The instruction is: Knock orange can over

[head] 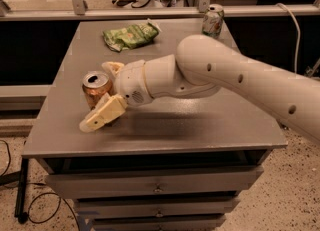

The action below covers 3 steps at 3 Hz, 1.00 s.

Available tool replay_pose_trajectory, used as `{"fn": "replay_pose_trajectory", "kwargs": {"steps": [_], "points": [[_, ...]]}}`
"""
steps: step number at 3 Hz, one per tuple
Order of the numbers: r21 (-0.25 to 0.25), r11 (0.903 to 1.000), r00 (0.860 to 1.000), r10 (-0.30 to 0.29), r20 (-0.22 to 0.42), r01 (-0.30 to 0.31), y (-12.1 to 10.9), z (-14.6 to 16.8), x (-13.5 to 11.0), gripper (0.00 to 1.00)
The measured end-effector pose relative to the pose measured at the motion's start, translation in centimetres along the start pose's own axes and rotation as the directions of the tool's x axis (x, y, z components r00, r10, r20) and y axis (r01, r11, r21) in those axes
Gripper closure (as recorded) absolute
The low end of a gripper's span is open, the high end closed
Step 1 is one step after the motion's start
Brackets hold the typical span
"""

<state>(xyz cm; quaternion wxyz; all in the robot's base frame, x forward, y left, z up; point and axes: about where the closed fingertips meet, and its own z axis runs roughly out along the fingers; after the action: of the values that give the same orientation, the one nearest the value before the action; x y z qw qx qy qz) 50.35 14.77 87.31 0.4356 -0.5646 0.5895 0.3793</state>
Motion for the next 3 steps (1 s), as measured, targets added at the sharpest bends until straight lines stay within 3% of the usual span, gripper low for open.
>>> {"fn": "replay_pose_trajectory", "kwargs": {"steps": [2, 3], "points": [[-0.004, 0.9999, 0.999, 0.01, 0.052, -0.01, -0.3, 2.1, 0.9, 0.41], [0.026, 0.9996, 0.999, 0.012, 0.043, -0.014, -1.1, 0.6, 1.4, 0.64]]}}
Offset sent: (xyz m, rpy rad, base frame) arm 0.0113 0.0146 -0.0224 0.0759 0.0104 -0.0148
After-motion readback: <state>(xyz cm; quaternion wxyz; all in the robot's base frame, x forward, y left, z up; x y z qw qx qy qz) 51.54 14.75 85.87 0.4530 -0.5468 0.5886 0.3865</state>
